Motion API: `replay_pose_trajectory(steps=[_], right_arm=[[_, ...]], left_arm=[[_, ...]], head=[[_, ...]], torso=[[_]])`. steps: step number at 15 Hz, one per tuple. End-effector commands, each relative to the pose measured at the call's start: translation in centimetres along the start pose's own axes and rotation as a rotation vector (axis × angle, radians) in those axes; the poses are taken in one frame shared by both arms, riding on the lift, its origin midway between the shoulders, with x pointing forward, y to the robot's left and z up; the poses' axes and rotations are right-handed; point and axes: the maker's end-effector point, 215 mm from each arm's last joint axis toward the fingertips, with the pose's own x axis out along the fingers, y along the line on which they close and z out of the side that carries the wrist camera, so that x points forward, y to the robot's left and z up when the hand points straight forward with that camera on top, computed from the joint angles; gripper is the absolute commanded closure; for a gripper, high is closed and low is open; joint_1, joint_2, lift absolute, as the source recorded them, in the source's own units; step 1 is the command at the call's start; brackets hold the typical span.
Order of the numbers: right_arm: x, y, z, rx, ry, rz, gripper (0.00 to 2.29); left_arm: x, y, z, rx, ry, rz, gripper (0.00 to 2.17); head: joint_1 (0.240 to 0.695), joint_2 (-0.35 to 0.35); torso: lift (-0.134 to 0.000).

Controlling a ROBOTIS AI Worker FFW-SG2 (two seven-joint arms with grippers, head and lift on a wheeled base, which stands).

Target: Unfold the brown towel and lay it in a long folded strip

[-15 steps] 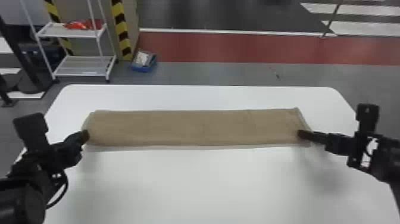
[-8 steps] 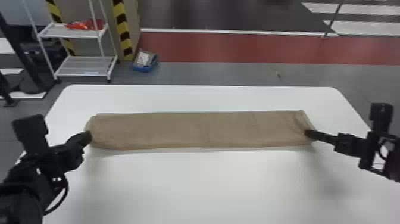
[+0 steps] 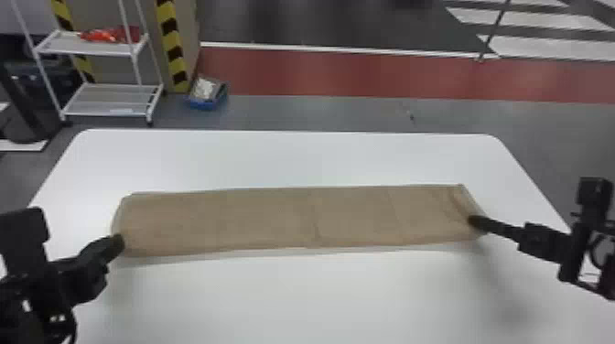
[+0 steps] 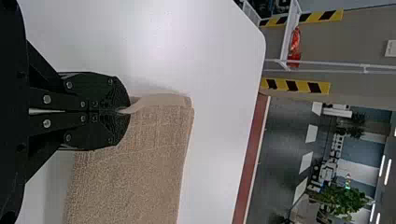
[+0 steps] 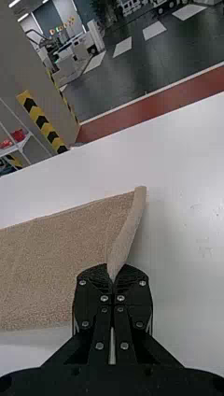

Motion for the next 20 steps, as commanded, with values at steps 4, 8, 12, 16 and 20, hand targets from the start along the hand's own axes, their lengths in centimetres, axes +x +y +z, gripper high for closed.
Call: replay_pose_trajectory(steps=[4, 8, 12, 16, 20], right_arm=[[-0.4, -0.2, -1.8, 0.010, 0.040, -0.010, 1.05], [0.6, -0.3, 0.3, -0.109, 0.000, -0.060, 0.02], [0.6, 1.1, 5.1, -0.247, -0.094, -0.074, 0.05], [-1.3, 5.5, 7.8, -0.327, -0.193, -0.053, 0.05], [-2.1, 12.0, 6.7, -0.384, -0.293, 0.026, 0.05]], left_arm=[[-0.6, -0.4, 0.7, 0.008, -0.045, -0.012, 0.07], [-2.3, 2.6, 5.6, 0.025, -0.226, 0.061, 0.03], [-4.6, 4.2, 8.8, 0.043, -0.321, 0.100, 0.03], [-7.7, -0.6, 11.4, 0.063, -0.445, 0.049, 0.03], [-10.8, -8.0, 12.9, 0.123, -0.563, -0.002, 0.03]], head=[[0.695, -0.126], [0.695, -0.107], [0.695, -0.073], [0.695, -0.060], [0.695, -0.077]], torso=[[-0.119], [-0.119], [-0.119], [-0.119], [-0.119]])
